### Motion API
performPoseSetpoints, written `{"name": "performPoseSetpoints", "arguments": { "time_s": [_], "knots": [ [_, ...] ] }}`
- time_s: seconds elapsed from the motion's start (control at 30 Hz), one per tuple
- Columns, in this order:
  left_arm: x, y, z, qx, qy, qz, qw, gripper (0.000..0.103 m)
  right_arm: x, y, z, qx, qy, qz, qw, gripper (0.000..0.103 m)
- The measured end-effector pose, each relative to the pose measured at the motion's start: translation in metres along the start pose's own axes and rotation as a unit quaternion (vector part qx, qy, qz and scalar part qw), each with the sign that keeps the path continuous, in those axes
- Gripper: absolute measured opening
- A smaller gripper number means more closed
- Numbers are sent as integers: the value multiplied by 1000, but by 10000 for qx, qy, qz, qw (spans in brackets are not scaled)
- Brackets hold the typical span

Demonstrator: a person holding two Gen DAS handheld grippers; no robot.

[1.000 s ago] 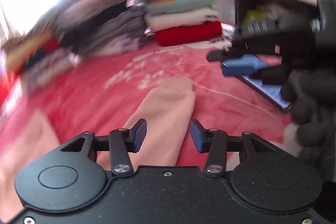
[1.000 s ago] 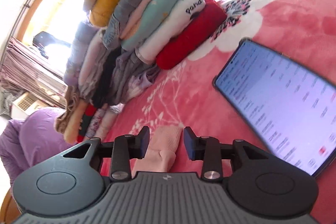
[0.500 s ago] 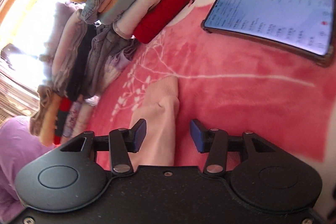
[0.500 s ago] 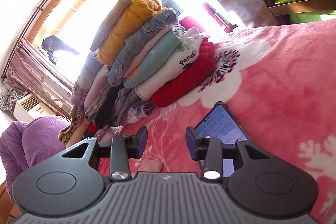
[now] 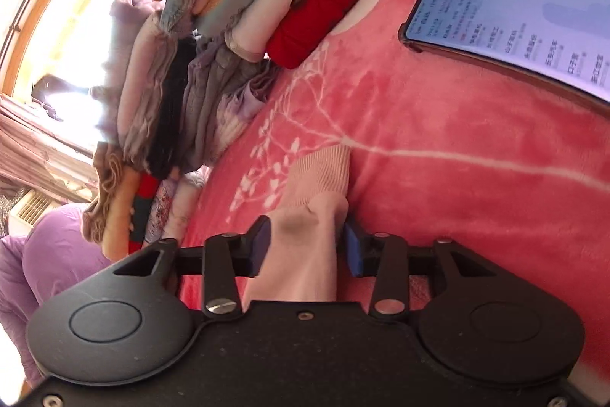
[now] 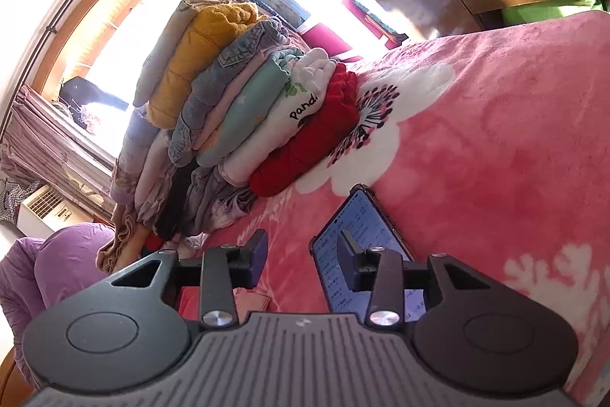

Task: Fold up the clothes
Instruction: 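Grasp the pink sleeve cuff with the left gripper, then lift the cuff with the left gripper and fold the sleeve across the body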

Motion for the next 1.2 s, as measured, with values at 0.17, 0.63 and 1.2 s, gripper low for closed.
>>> {"name": "performPoseSetpoints", "arguments": {
  "time_s": [0.17, 0.63, 1.2],
  "knots": [
    [5, 2, -8, -73, 95, 35, 9999, 24, 2, -4, 4, -27, -78, -96, 9999, 42],
    [-59, 130, 26, -1743, -591, 2740, 9439, 7, -13, 27, -16, 299, 405, 424, 9978, 50],
    [-275, 320, 45, -2620, -1257, 5750, 7648, 7, -117, 140, -10, 1752, 1299, 2560, 9417, 57]
  ]
}}
Point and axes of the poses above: each gripper's, at about its wrist camera, not at the fingertips, and z roughly against the way its jaws point, y to its left, x to its top, the point moved 1 cm from there along -z, roughly the way its jaws point, and after that the axes turned 8 degrees about y, right-handed, at the moved point
